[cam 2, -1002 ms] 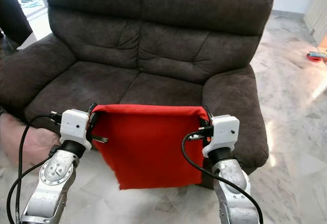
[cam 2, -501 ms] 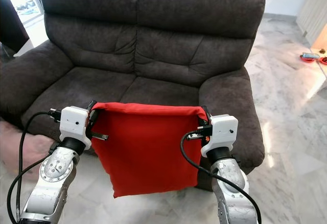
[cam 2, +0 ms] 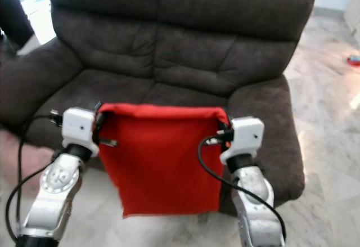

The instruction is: Move the pillow to the sofa from floor

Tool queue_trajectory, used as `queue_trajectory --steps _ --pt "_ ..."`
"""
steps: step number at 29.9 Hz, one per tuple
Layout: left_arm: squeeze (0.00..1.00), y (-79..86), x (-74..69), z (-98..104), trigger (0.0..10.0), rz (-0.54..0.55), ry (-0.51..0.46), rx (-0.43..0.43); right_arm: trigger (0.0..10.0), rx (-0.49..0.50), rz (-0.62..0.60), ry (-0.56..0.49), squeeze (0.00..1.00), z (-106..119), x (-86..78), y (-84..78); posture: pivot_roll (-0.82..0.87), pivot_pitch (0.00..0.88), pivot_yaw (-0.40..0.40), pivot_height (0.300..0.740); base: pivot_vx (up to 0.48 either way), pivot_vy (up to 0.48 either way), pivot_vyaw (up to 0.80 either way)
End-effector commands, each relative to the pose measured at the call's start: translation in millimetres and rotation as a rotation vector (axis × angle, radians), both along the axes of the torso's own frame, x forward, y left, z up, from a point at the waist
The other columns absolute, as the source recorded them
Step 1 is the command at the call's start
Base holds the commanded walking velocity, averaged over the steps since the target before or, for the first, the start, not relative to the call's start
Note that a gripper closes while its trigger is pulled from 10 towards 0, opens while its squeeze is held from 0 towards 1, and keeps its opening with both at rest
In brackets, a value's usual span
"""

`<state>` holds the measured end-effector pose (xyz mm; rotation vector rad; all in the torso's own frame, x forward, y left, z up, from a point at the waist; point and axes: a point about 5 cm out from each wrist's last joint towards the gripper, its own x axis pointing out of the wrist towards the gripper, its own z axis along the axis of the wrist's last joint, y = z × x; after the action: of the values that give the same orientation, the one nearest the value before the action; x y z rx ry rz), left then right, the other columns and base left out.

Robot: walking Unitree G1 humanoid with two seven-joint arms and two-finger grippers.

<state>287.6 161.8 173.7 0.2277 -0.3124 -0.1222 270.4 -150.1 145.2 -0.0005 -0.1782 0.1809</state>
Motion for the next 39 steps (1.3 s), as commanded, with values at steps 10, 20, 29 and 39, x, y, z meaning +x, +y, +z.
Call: queue_trajectory --steps 10,20,29,39 --pt "0.0 -7.4 1.3 42.1 10.0 -0.023 -0.156 -0.02 10.0 0.027 -0.023 -0.122 0.0 32.1 1.4 -6.3 0.01 0.017 -0.027 0.74 0.358 0.0 0.0" --pt "0.0 -6.7 4.3 67.5 10.0 -0.019 -0.226 -0.027 10.0 0.047 -0.019 -0.162 0.0 46.4 3.4 -4.4 0.02 0.019 -0.027 0.74 0.36 0.0 0.0" --pt "0.0 -4.8 2.7 86.1 10.0 -0.01 -0.281 -0.021 10.0 0.057 0.069 -0.299 0.0 89.5 3.0 11.4 0.02 0.021 -0.026 0.74 0.36 0.0 0.0" --pt "0.0 -3.9 3.7 92.3 10.0 -0.004 -0.295 -0.021 10.0 0.064 0.101 -0.321 0.0 99.9 2.2 16.5 0.02 0.024 -0.029 0.74 0.36 0.0 0.0"
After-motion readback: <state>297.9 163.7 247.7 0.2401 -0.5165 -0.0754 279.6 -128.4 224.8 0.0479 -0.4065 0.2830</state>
